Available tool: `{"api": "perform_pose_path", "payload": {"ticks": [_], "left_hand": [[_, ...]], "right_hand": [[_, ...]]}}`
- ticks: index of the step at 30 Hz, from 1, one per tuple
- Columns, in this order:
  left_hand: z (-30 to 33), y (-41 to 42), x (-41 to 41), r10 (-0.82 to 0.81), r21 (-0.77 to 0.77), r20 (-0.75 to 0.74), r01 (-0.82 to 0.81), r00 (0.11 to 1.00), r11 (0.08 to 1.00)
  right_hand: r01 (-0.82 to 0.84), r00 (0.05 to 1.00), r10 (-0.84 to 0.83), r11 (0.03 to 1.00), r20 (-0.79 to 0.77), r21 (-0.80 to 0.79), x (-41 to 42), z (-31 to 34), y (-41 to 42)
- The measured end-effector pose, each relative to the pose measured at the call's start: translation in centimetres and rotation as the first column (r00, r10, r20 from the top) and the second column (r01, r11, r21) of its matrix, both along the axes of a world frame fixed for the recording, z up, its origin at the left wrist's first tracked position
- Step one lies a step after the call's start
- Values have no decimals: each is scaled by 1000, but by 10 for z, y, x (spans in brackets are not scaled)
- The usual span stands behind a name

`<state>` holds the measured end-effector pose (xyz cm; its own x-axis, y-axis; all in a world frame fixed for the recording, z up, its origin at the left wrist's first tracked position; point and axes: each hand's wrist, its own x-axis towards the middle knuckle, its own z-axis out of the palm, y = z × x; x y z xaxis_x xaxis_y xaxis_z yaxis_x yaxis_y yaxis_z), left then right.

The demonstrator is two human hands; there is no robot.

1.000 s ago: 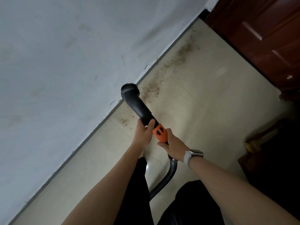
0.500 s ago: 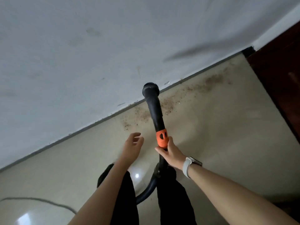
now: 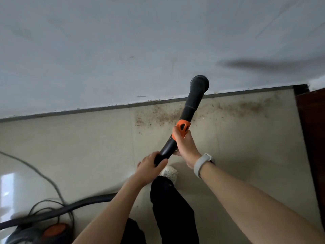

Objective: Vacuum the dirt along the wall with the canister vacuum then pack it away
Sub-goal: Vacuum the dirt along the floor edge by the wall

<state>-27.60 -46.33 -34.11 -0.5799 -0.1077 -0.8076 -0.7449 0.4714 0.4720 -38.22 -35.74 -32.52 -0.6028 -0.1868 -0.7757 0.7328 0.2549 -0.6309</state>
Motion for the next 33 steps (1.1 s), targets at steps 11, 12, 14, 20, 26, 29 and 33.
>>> {"api": "perform_pose_path", "payload": {"ticks": [11,12,14,20,26,29,33], "left_hand": [[-12,-33,74,375,-79,-206,-397,904,914],[-20,-34,86,419,-81,-203,-442,885,893],[-35,-35,107,495,-69,-186,-514,849,855],[-103,-31,113,689,-53,-217,-713,692,699],[-220,-35,89,683,-189,-293,-741,669,644],[-280,-54,82,678,-258,-312,-746,666,614],[-349,-82,83,663,-271,-331,-741,671,615]], "right_hand": [[-233,972,231,972,-42,-37,31,-21,-79],[-257,966,257,966,-3,-31,39,-32,-86],[-323,945,323,946,56,-3,55,-52,-101],[-530,847,528,848,65,15,65,-125,-136],[-471,851,489,872,189,-134,44,-242,-161],[-413,856,457,886,243,-212,46,-304,-182],[-381,852,452,881,263,-281,49,-374,-207]]}}
